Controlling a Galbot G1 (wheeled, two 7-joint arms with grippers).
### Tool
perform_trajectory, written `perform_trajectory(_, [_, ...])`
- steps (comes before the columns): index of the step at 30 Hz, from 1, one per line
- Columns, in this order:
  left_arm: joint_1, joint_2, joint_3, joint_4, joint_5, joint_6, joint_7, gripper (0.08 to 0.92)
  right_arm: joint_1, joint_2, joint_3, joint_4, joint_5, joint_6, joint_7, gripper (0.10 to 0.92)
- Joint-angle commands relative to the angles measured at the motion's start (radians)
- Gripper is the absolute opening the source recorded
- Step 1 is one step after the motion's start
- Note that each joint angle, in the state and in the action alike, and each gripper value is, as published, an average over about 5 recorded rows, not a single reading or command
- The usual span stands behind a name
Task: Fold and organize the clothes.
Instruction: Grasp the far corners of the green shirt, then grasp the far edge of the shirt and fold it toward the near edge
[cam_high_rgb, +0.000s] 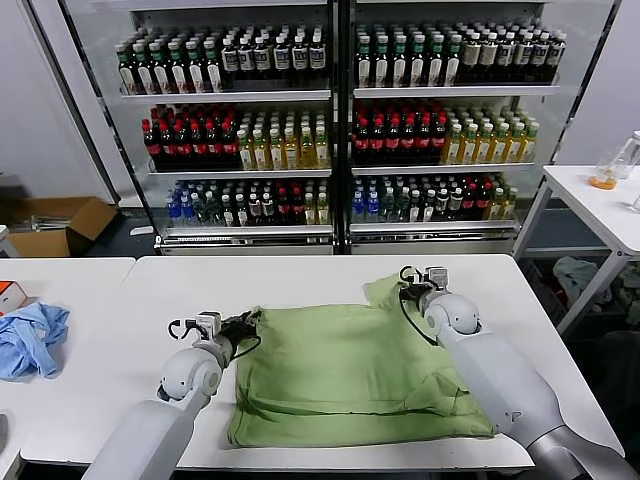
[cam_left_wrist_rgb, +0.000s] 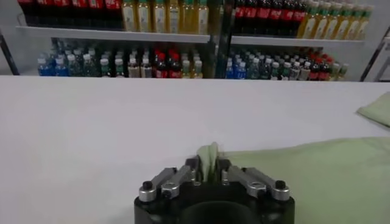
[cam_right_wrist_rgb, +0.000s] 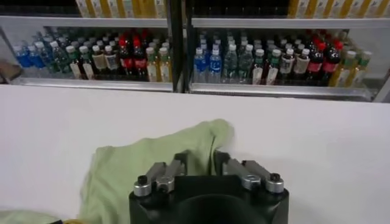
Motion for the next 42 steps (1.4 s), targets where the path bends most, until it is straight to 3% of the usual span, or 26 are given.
perform_trajectory(1, [-0.001, 0.001, 0.000, 0.000, -0.022, -0.003, 0.015, 0.148, 0.002, 0.003, 0.001, 0.020, 0.010, -0.001, -0.002, 0.179])
perform_trajectory(6, [0.010, 0.009, -0.016, -0.039, -0.052, -0.026, 0.023, 0.128, -0.015, -0.019, 0.019, 0.098, 0.008, 0.012, -0.002, 0.105])
perform_trajectory(27, [0.234, 0.110, -0.158, -0.348, -0.172, -0.039, 0.026, 0.119, -0.330, -0.259, 0.276, 0.608, 0.095, -0.003, 0.026, 0.105])
perform_trajectory(42, [0.493, 0.142, -0.204, -0.539, -0.130, -0.011, 0.029, 0.101, -0.836, -0.340, 0.581, 0.918, 0.103, -0.005, 0.047, 0.105])
